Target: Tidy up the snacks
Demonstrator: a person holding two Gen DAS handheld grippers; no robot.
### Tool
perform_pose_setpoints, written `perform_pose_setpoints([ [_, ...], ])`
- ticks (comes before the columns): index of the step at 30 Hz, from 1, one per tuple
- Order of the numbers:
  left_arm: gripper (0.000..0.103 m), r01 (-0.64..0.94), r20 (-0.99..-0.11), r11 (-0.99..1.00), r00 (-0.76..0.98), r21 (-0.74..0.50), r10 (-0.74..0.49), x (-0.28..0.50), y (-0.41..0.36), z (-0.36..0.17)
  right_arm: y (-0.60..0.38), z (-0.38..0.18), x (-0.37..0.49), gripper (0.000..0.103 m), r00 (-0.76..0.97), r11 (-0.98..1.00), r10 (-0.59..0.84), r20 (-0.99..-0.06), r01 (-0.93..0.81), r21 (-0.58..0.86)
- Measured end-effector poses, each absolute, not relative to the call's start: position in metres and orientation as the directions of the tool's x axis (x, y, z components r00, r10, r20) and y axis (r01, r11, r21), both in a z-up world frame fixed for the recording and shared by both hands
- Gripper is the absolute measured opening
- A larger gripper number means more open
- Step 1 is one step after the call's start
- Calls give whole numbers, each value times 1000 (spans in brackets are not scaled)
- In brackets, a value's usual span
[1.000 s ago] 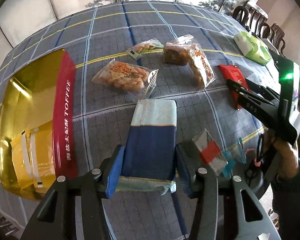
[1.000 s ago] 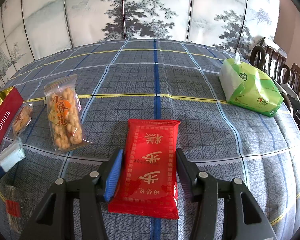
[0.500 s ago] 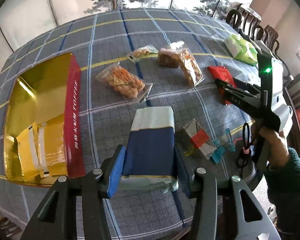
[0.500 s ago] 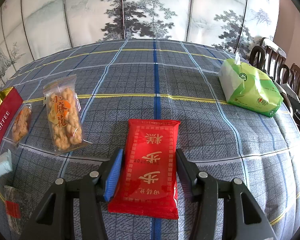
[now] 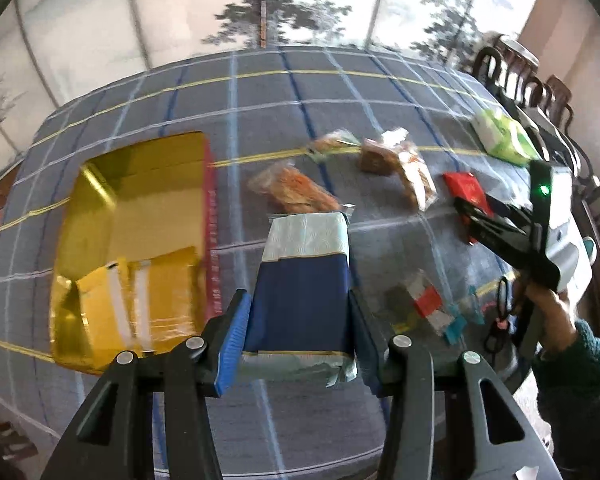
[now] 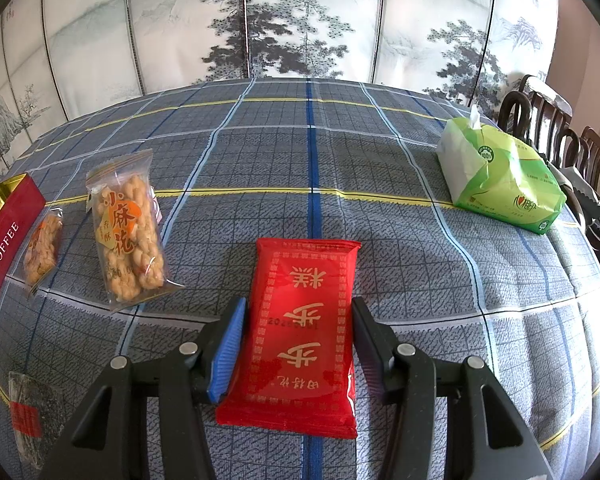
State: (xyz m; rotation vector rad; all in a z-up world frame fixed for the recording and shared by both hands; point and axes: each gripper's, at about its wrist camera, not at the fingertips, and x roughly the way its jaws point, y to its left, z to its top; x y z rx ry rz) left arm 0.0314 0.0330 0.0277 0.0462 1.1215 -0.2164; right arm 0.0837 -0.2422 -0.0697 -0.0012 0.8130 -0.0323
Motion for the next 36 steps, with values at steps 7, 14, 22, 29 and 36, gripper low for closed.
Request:
perform_pose_setpoints([
  [7, 45, 97, -889, 995, 452, -30, -71, 36, 76, 31, -242, -70, 84, 54, 687, 1000, -29, -726, 28, -13],
  [14, 45, -8, -892, 1000, 452, 13, 15, 44, 126, 23, -242, -70, 84, 54, 687, 1000, -29, -726, 28, -14],
  [22, 45, -74, -907, 996, 413, 58, 83, 49, 166, 3, -242, -70, 83, 54, 687, 1000, -29, -726, 28, -13],
  [29, 45, -94, -915, 992, 386, 87, 117, 49, 183, -13, -242, -70, 83, 54, 687, 1000, -29, -726, 28, -13],
  [36, 45, -92, -923, 990, 361, 109, 136, 49, 191, -25, -242, -70, 83, 54, 687, 1000, -29, -726, 28, -14],
])
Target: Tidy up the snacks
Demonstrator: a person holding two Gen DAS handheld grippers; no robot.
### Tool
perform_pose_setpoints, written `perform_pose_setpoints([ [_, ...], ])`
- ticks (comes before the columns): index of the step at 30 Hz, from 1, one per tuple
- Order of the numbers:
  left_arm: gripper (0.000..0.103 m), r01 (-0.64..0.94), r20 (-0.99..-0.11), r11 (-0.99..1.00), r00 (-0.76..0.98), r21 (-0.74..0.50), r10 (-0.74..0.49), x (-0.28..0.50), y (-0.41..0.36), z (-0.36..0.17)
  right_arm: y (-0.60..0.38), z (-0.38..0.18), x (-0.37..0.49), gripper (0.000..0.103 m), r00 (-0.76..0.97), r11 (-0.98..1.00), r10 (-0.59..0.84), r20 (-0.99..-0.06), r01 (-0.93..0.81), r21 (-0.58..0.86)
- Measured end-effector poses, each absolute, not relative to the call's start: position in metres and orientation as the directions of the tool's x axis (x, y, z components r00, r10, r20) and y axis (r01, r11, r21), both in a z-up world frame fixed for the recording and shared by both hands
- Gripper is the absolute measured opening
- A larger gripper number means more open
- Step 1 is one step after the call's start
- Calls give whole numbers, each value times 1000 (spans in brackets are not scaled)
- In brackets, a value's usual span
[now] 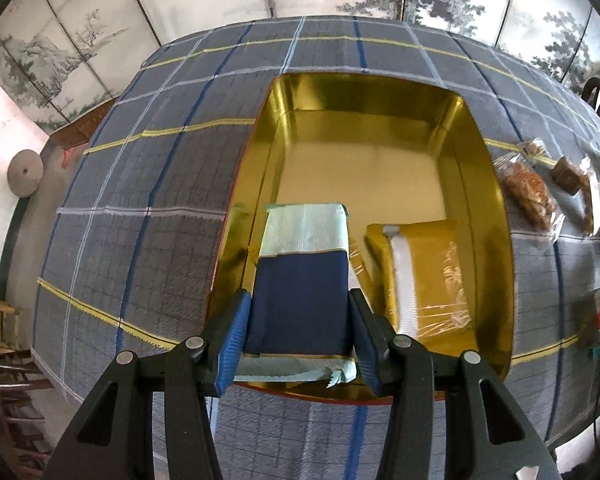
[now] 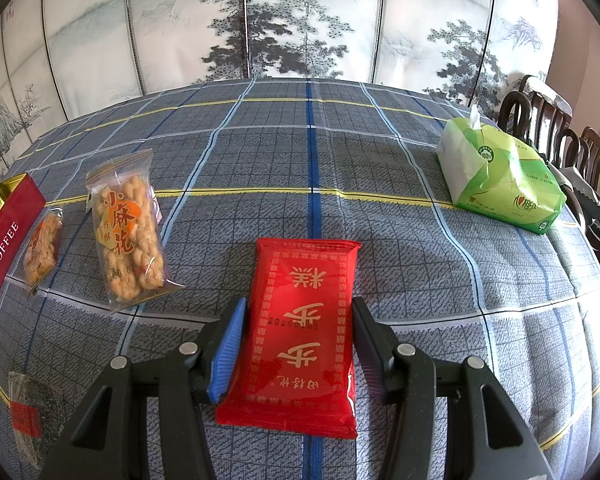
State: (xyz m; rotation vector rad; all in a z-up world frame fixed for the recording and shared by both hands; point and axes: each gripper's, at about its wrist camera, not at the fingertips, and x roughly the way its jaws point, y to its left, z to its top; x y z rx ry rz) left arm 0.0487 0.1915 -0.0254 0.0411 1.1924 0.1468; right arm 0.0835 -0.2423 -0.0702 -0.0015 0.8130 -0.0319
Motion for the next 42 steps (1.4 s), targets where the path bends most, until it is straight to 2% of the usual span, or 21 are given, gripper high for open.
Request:
perform_pose_setpoints([
  [9, 45, -75, -919, 987, 358, 145, 162, 48, 192, -29, -242, -70, 83, 54, 687, 1000, -30, -726, 27, -15],
  [19, 50, -75, -920, 985, 354, 153, 170, 45, 191, -31, -246, -67, 89, 52, 656, 999, -38, -754, 34, -21],
  [29, 61, -72, -912, 985, 371, 157, 172, 39, 190, -27, -245, -66, 95, 51, 638, 999, -48, -769, 49, -22],
  [42, 68, -100, -902, 990, 410, 101, 133, 26, 192, -15, -236, -63, 96, 46, 614, 995, -99, -783, 74, -68],
])
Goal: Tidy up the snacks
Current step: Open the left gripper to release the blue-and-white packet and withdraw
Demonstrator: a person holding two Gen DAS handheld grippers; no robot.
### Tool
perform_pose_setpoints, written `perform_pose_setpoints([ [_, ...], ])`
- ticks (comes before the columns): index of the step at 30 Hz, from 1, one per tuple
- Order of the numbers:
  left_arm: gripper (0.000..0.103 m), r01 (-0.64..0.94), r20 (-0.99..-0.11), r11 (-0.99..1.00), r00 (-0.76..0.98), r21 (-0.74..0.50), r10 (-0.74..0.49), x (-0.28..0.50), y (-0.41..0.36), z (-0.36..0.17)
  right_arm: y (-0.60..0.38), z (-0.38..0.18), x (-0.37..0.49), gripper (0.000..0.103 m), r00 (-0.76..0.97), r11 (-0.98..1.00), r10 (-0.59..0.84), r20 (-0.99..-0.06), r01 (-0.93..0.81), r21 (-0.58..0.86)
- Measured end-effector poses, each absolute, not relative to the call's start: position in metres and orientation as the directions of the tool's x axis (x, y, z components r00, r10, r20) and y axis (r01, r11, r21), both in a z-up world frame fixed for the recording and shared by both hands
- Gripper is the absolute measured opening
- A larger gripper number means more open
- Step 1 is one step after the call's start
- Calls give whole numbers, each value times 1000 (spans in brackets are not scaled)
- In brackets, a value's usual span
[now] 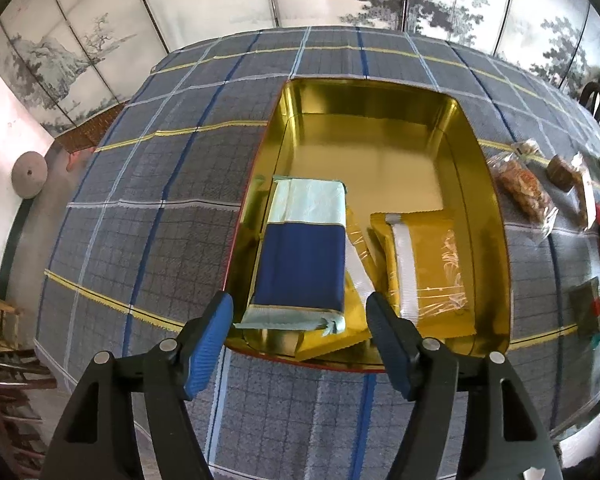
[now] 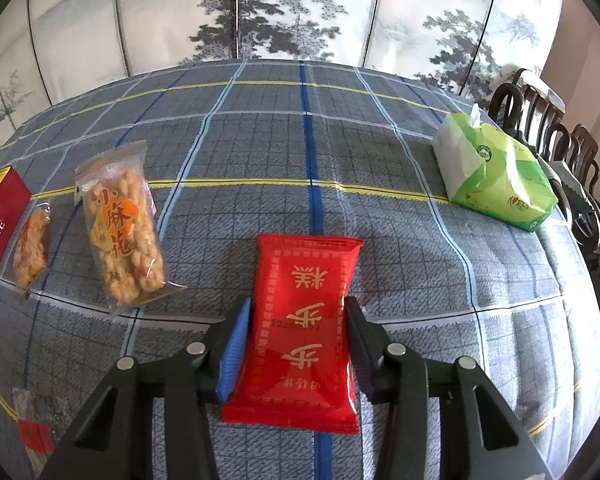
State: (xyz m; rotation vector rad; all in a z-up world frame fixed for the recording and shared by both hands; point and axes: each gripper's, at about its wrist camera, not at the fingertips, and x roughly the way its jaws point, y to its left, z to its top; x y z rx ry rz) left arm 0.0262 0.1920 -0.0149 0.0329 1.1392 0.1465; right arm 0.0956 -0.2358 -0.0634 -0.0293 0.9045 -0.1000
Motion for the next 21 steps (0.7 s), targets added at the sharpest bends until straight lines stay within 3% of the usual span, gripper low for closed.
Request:
perform_pose_setpoints([
  [21, 84, -144, -869, 989, 483, 43, 108, 12, 188, -1, -230, -58, 91, 44, 572, 989, -93, -815, 145, -11],
])
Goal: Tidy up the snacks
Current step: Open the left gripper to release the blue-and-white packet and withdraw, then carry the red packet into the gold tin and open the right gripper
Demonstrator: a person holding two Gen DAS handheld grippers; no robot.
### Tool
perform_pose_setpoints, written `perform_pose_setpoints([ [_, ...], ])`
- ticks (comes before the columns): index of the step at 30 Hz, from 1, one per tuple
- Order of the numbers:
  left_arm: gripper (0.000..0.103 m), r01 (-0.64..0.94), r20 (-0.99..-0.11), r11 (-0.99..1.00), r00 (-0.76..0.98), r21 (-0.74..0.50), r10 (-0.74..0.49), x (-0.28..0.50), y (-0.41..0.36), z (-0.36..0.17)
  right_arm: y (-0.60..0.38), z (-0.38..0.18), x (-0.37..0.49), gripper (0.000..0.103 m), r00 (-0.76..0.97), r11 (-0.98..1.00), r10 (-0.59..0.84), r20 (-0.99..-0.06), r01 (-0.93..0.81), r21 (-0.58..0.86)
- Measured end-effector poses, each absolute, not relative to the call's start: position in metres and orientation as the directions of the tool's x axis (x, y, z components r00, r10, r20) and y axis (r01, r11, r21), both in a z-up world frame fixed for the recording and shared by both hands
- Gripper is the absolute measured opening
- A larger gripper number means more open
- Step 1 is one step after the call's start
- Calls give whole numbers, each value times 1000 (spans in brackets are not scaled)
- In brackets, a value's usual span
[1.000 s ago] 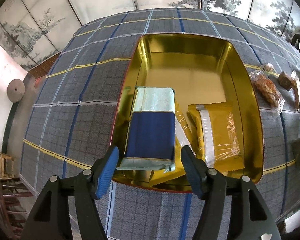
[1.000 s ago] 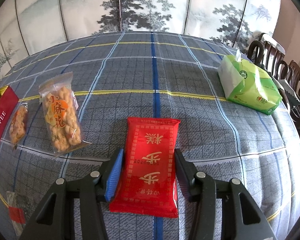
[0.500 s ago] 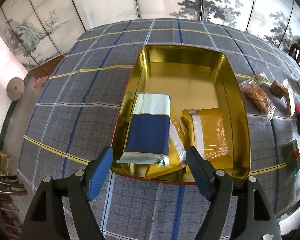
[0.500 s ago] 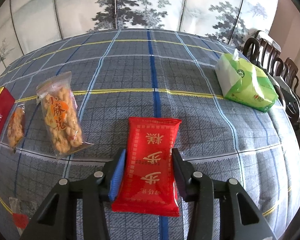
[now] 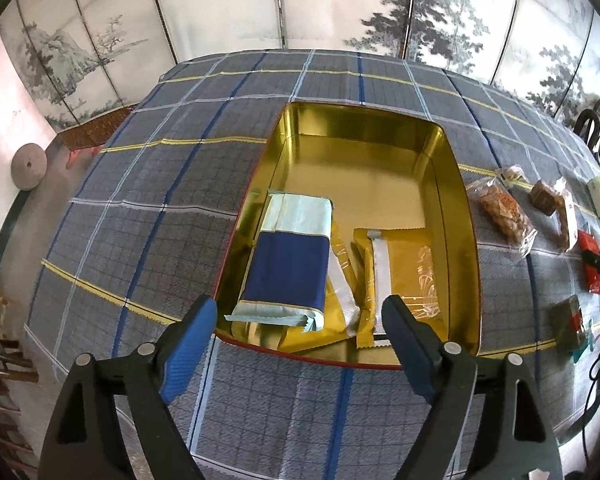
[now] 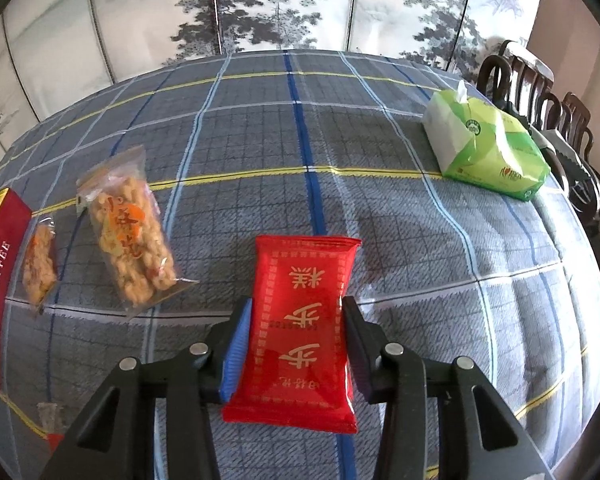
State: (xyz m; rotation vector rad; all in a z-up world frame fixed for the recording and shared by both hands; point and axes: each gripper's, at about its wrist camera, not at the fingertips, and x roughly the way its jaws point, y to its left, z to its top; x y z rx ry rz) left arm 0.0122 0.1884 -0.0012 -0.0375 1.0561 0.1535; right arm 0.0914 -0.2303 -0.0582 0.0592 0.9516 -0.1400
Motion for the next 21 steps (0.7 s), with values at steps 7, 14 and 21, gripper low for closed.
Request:
perform_pose_setpoints([
  [7, 85, -166, -859, 986, 500, 31, 112, 8, 191, 4, -224, -45, 83, 44, 591, 989, -82, -802, 148, 8],
  [14, 87, -206, -846, 978, 516, 30, 134, 2, 200, 7, -204, -18, 75, 44, 635, 993, -27, -772, 109, 55],
  [21, 87, -247, -842, 969, 518, 20, 149, -5, 213, 10, -150, 7, 69, 44, 668, 995, 80, -740, -4, 104],
])
